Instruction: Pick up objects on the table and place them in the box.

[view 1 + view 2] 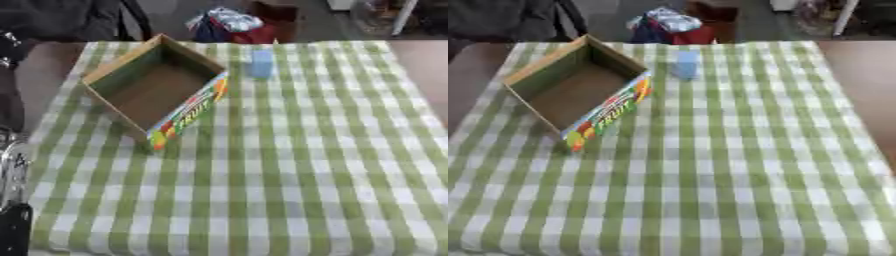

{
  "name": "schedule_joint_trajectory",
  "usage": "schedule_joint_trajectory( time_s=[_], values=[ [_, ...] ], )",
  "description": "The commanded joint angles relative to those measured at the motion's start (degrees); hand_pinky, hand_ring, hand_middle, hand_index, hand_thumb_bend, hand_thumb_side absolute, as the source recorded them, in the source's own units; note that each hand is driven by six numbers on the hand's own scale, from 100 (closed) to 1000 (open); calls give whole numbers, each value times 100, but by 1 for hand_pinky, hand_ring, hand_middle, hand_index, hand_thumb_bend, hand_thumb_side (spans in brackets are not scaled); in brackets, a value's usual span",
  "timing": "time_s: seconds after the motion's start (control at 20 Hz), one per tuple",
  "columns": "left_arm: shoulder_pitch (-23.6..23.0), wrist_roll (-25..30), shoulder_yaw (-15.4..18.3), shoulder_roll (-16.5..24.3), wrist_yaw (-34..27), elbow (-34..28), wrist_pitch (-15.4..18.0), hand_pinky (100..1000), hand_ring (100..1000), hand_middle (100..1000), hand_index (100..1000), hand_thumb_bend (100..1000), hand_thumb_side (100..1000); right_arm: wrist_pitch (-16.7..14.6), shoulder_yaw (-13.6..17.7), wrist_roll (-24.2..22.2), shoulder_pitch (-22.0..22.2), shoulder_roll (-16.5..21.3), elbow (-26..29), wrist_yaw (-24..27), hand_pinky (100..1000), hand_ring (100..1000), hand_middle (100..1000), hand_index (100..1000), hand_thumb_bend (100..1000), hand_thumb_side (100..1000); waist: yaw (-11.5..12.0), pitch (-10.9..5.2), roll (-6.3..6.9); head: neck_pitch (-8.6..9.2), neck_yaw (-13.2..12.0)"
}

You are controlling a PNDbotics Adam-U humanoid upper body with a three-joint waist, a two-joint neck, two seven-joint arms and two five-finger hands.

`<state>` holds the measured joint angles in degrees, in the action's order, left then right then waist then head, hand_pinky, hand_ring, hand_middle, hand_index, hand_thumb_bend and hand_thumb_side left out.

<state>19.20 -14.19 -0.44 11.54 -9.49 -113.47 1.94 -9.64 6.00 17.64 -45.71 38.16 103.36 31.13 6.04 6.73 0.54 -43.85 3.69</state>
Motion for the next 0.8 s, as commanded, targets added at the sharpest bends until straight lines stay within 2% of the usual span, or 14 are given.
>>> schedule_joint_trajectory(
  time_s=[0.05,0.2,0.6,0.8],
  values=[
    [119,33,-11,76,-30,-112,-12,657,631,617,828,145,714,282,-251,228,-410,51,-425,309,624,738,777,835,100,402,18,-47,-17,-27,23],
    [159,31,-7,88,-35,-112,-19,657,630,617,828,145,714,543,-550,486,-717,-44,-849,569,617,743,782,842,100,401,36,-8,-30,-27,41],
    [188,57,-38,78,-57,-112,-49,657,630,617,829,145,713,1206,-1348,1146,-505,89,-1926,1022,620,784,820,888,100,387,175,5,-63,-27,158],
    [193,66,-44,69,-64,-112,-56,656,630,616,829,145,713,1528,-1583,1111,-497,52,-2449,1018,625,791,827,904,100,387,205,8,-62,-27,191]
  ],
)
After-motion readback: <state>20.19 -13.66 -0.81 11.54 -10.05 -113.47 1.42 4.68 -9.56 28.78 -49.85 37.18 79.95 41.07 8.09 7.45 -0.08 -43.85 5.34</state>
